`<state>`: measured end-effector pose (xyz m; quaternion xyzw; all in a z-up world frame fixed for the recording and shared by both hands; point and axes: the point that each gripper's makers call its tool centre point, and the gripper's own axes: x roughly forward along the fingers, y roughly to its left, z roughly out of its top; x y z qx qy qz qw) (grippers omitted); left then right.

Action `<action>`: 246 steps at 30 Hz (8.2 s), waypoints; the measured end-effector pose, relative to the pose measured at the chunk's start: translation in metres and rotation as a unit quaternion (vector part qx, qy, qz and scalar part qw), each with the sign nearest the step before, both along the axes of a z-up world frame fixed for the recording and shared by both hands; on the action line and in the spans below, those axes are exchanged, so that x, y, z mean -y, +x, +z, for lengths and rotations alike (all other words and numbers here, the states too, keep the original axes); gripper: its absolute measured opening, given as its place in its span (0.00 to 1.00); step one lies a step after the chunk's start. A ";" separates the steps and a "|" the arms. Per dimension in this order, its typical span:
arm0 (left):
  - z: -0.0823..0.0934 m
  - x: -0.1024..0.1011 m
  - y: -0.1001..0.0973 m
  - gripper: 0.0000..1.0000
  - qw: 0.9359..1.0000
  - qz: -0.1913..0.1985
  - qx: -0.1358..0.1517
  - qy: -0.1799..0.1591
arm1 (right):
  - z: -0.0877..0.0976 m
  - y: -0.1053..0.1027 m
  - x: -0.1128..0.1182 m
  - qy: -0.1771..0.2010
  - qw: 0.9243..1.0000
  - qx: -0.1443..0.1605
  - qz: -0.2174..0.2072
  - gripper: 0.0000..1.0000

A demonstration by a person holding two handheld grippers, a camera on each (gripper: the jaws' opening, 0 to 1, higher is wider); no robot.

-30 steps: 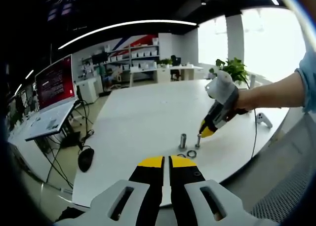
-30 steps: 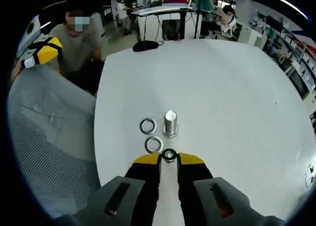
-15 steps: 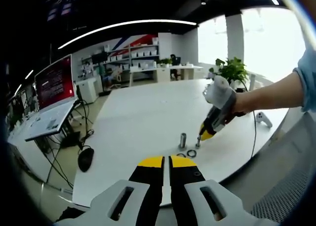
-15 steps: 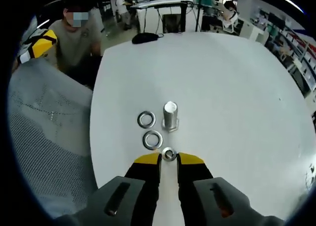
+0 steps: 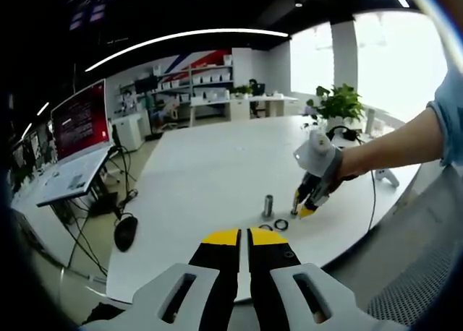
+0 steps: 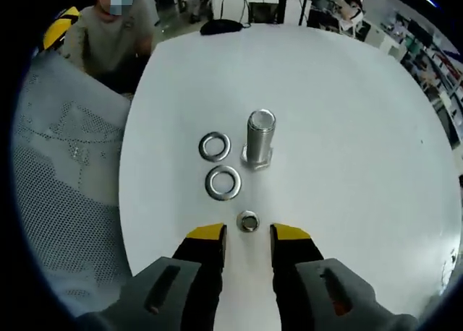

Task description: Place the washer onto the threaded stud by aligning its center hole with the stud, sliding it down to the base, and recovering from edge contact or off-axis alignment until the washer reaches the visible bottom stop.

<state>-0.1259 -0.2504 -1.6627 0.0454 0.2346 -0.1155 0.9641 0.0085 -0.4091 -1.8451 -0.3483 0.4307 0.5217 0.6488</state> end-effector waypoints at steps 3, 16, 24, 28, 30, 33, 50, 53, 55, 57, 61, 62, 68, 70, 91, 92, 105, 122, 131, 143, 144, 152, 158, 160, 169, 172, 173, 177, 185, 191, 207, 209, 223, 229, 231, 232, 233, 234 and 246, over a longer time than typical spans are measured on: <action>0.000 0.000 0.000 0.01 1.000 0.000 0.001 -0.001 | 0.009 -0.004 0.007 0.001 1.000 0.003 -0.006 0.33; 0.009 -0.003 0.001 0.03 0.999 0.009 0.027 -0.015 | 0.103 -0.090 0.017 0.163 0.975 -0.123 -0.091 0.33; -0.001 0.004 -0.003 0.08 1.000 -0.018 0.001 0.010 | 0.161 -0.117 0.047 0.222 0.960 -0.091 -0.141 0.35; 0.002 0.005 -0.003 0.11 1.000 -0.019 0.007 0.009 | 0.165 -0.125 0.079 0.194 0.965 -0.055 -0.166 0.43; 0.000 0.006 -0.004 0.11 1.000 -0.023 0.004 0.014 | 0.171 -0.121 0.098 0.186 0.966 -0.023 -0.176 0.45; 0.000 0.008 -0.005 0.13 0.999 -0.031 0.001 0.022 | 0.179 -0.117 0.118 0.200 0.956 0.000 -0.216 0.45; -0.001 0.027 -0.010 0.16 0.996 -0.087 -0.008 0.012 | 0.160 -0.156 0.158 0.246 0.910 0.021 -0.334 0.51; -0.002 0.027 -0.011 0.16 0.996 -0.088 -0.011 0.013 | 0.153 -0.161 0.151 0.253 0.903 0.011 -0.347 0.51; -0.003 0.027 -0.011 0.16 0.996 -0.089 -0.012 0.013 | 0.152 -0.163 0.146 0.259 0.898 0.012 -0.354 0.51; -0.002 0.027 -0.011 0.16 0.996 -0.090 -0.012 0.012 | 0.153 -0.161 0.143 0.267 0.892 0.026 -0.363 0.48; 0.007 0.034 -0.014 0.16 0.994 -0.107 0.009 -0.011 | 0.140 -0.163 0.147 0.232 0.899 0.026 -0.372 0.48; 0.008 0.034 -0.014 0.16 0.994 -0.108 0.013 -0.013 | 0.138 -0.162 0.148 0.228 0.898 0.028 -0.375 0.47; 0.003 0.039 -0.019 0.17 0.991 -0.135 0.000 -0.010 | 0.129 -0.164 0.150 0.216 0.895 0.012 -0.390 0.46; 0.003 0.043 -0.022 0.17 0.988 -0.150 -0.005 -0.020 | 0.127 -0.165 0.150 0.214 0.894 0.004 -0.394 0.45; 0.026 0.047 0.012 0.32 0.944 -0.320 -0.074 0.039 | 0.126 -0.169 0.146 0.215 0.900 0.000 -0.378 0.42; 0.024 0.049 0.013 0.32 0.940 -0.328 -0.078 0.043 | 0.126 -0.169 0.146 0.215 0.900 0.000 -0.378 0.42; -0.067 0.042 0.022 0.36 0.888 -0.399 -0.199 0.108 | 0.125 -0.168 0.150 0.213 0.893 0.000 -0.396 0.42; -0.141 0.016 0.038 0.31 0.862 -0.381 -0.289 0.171 | 0.122 -0.165 0.151 0.200 0.896 0.002 -0.397 0.39; -0.159 0.016 0.037 0.29 0.847 -0.389 -0.319 0.171 | 0.121 -0.165 0.155 0.196 0.897 0.001 -0.395 0.38; -0.170 0.006 0.038 0.16 0.831 -0.396 -0.341 0.189 | 0.121 -0.164 0.155 0.196 0.897 0.003 -0.397 0.38; -0.170 0.007 0.038 0.16 0.831 -0.396 -0.341 0.191 | 0.121 -0.164 0.155 0.198 0.896 0.003 -0.398 0.38; -0.188 0.003 0.033 0.13 0.801 -0.435 -0.327 0.250 | 0.122 -0.163 0.156 0.201 0.894 0.006 -0.401 0.38; -0.188 -0.002 0.035 0.11 0.809 -0.410 -0.340 0.249 | 0.122 -0.162 0.157 0.203 0.891 0.007 -0.406 0.38; -0.188 -0.002 0.036 0.10 0.808 -0.410 -0.340 0.253 | 0.122 -0.162 0.157 0.202 0.891 0.006 -0.407 0.38; -0.188 0.000 0.041 0.05 0.812 -0.400 -0.326 0.273 | 0.121 -0.162 0.158 0.202 0.889 0.004 -0.410 0.38; -0.188 0.001 0.041 0.05 0.812 -0.399 -0.325 0.276 | 0.122 -0.162 0.158 0.203 0.889 0.005 -0.411 0.38; -0.188 0.003 0.041 0.01 0.814 -0.400 -0.311 0.284 | 0.122 -0.162 0.158 0.203 0.888 0.005 -0.411 0.38; -0.188 0.003 0.044 0.00 0.816 -0.408 -0.298 0.280 | 0.122 -0.162 0.158 0.205 0.888 0.003 -0.412 0.38; -0.174 -0.001 0.057 0.00 0.846 -0.385 -0.297 0.221 | 0.122 -0.161 0.159 0.204 0.889 0.011 -0.411 0.36; -0.171 0.012 0.076 0.02 0.884 -0.328 -0.309 0.126 | 0.124 -0.159 0.160 0.210 0.885 0.015 -0.416 0.35; -0.182 0.068 0.100 0.29 0.853 -0.410 -0.264 0.187 | 0.124 -0.161 0.154 0.212 0.892 0.008 -0.399 0.32; -0.186 0.065 0.100 0.30 0.846 -0.414 -0.265 0.205 | 0.124 -0.160 0.155 0.211 0.893 0.009 -0.398 0.32; -0.189 0.069 0.106 0.31 0.848 -0.416 -0.257 0.205 | 0.124 -0.157 0.159 0.208 0.891 0.015 -0.403 0.33; -0.189 0.069 0.105 0.31 0.846 -0.419 -0.256 0.207 | 0.124 -0.157 0.158 0.210 0.892 0.015 -0.401 0.33; -0.188 0.072 0.105 0.32 0.848 -0.417 -0.255 0.204 | 0.124 -0.157 0.159 0.211 0.891 0.016 -0.402 0.33; -0.187 0.072 0.105 0.33 0.848 -0.417 -0.254 0.203 | 0.124 -0.157 0.159 0.212 0.890 0.016 -0.403 0.33; -0.187 0.074 0.104 0.33 0.849 -0.418 -0.253 0.202 | 0.125 -0.157 0.159 0.212 0.890 0.017 -0.403 0.33; -0.186 0.076 0.104 0.34 0.853 -0.414 -0.250 0.195 | 0.125 -0.157 0.159 0.212 0.890 0.016 -0.403 0.33; -0.185 0.087 0.099 0.47 0.853 -0.433 -0.228 0.181 | 0.125 -0.157 0.157 0.216 0.891 0.017 -0.400 0.33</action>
